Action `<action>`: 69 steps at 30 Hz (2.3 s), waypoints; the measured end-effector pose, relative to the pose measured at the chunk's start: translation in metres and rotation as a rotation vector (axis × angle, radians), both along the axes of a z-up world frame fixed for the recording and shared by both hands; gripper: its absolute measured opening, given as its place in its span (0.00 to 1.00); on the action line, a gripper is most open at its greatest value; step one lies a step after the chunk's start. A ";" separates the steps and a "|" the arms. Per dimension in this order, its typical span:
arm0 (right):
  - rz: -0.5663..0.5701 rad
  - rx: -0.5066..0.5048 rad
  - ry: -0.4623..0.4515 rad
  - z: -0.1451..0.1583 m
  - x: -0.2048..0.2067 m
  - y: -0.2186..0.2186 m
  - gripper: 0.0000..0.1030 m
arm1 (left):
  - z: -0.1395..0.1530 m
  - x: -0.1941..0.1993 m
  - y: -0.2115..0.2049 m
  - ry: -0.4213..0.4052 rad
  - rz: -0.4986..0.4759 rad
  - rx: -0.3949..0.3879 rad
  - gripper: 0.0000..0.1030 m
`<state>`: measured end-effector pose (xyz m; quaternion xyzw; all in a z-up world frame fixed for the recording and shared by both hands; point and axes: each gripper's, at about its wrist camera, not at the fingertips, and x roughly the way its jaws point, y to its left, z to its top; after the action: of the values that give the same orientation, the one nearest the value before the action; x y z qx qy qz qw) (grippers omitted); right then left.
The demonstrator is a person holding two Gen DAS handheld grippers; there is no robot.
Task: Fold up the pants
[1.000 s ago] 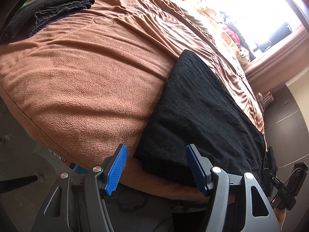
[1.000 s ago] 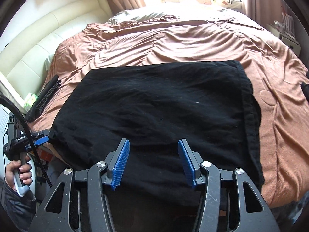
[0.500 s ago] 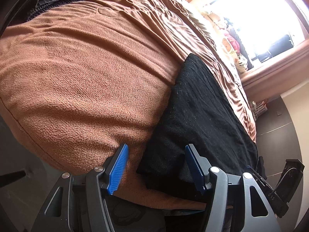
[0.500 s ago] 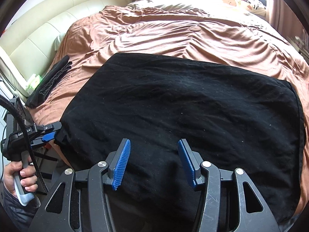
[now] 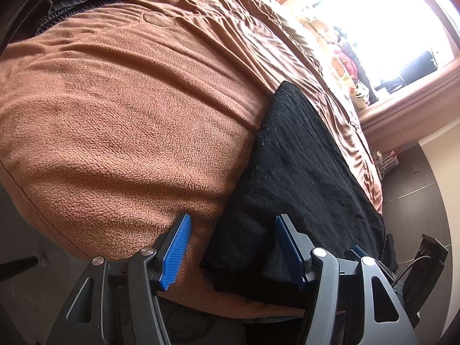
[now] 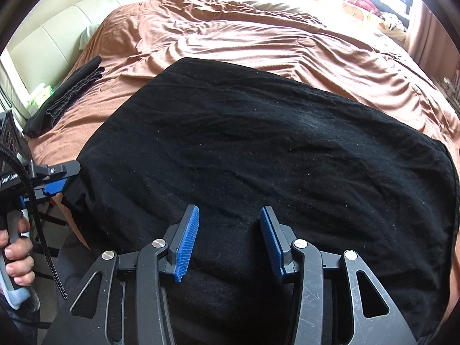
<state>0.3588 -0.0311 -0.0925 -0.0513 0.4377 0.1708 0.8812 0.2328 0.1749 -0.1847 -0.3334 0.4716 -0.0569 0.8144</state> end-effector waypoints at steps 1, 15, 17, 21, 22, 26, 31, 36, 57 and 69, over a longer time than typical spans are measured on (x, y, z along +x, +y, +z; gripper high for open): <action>0.006 -0.005 -0.001 -0.002 -0.003 0.001 0.37 | 0.000 0.002 -0.001 -0.001 0.000 0.000 0.61; 0.032 0.107 0.087 -0.009 -0.026 -0.023 0.36 | -0.010 0.023 -0.005 -0.009 -0.007 -0.066 0.54; 0.039 0.108 0.091 -0.005 -0.025 -0.027 0.28 | -0.010 0.022 -0.004 -0.010 -0.005 -0.068 0.52; 0.015 0.135 0.066 0.011 -0.025 -0.040 0.15 | -0.005 0.014 -0.003 -0.009 -0.005 -0.063 0.41; 0.003 0.126 0.049 0.015 -0.025 -0.043 0.15 | -0.003 0.012 -0.003 -0.012 -0.001 -0.066 0.40; -0.035 0.119 0.039 0.018 -0.018 -0.054 0.15 | 0.007 0.003 -0.006 -0.030 0.008 -0.042 0.34; -0.041 0.100 0.088 0.004 -0.002 -0.050 0.15 | 0.020 -0.008 -0.010 -0.062 0.016 -0.027 0.33; -0.046 0.088 0.082 0.002 0.014 -0.044 0.15 | 0.007 -0.010 -0.007 -0.018 0.049 -0.054 0.33; -0.080 0.033 0.147 -0.007 0.123 -0.031 0.07 | -0.015 -0.012 -0.002 0.049 0.267 -0.240 0.34; -0.109 0.056 0.160 -0.017 0.173 -0.029 0.06 | -0.017 -0.008 0.000 0.052 0.273 -0.270 0.34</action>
<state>0.5318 -0.0604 -0.1097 0.0109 0.5040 0.1382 0.8525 0.2244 0.1752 -0.2018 -0.5019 0.4309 -0.0001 0.7499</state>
